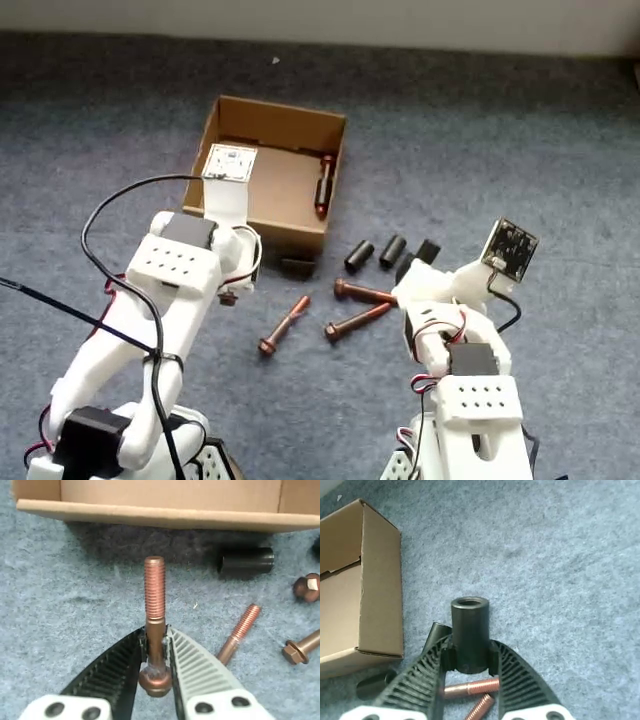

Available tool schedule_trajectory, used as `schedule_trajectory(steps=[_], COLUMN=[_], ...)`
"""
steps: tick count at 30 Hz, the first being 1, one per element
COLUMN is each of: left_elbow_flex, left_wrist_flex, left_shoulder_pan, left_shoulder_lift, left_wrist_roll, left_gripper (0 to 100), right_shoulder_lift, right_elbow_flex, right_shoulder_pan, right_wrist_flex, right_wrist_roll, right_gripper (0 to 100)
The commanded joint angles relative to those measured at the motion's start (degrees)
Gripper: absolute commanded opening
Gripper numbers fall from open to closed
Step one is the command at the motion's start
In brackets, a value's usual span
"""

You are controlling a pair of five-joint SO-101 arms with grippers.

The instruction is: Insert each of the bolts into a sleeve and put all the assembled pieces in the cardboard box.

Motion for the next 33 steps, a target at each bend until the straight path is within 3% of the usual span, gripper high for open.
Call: schedule_trajectory(steps=[1,4,6,10,18,21,26,33], left_elbow_flex=[-0.57,-0.57,-0.57,-0.13,4.79,4.79,4.70,4.70], left_wrist_flex=[0.35,-0.09,-1.85,-5.36,-11.78,-12.31,-14.77,-14.68], left_shoulder_pan=[-3.82,-7.25,-8.84,-9.98,-11.47,-11.47,-10.59,-9.36], left_shoulder_lift=[-2.24,-2.24,-2.24,-2.24,-2.24,-2.24,-2.24,-2.24], left_wrist_roll=[0.44,0.70,5.63,16.26,24.62,34.11,56.35,58.81], left_gripper=[6,5,0,0,1,1,1,1], right_shoulder_lift=[-1.54,-1.54,-1.54,-1.54,-1.54,-1.54,-1.54,-1.54], right_elbow_flex=[-0.40,-0.40,-0.40,-0.40,-0.40,-0.40,-0.40,-0.40], right_shoulder_pan=[0.66,0.66,0.66,0.66,0.66,0.66,0.66,0.66], right_wrist_flex=[-1.10,-1.10,-1.10,-1.10,-1.10,-1.10,-1.10,-1.10], right_wrist_roll=[-0.53,-0.53,-0.53,-0.53,-0.53,-0.53,-0.53,-0.53], right_gripper=[0.5,0.5,0.5,0.5,0.5,0.5,0.5,0.5])
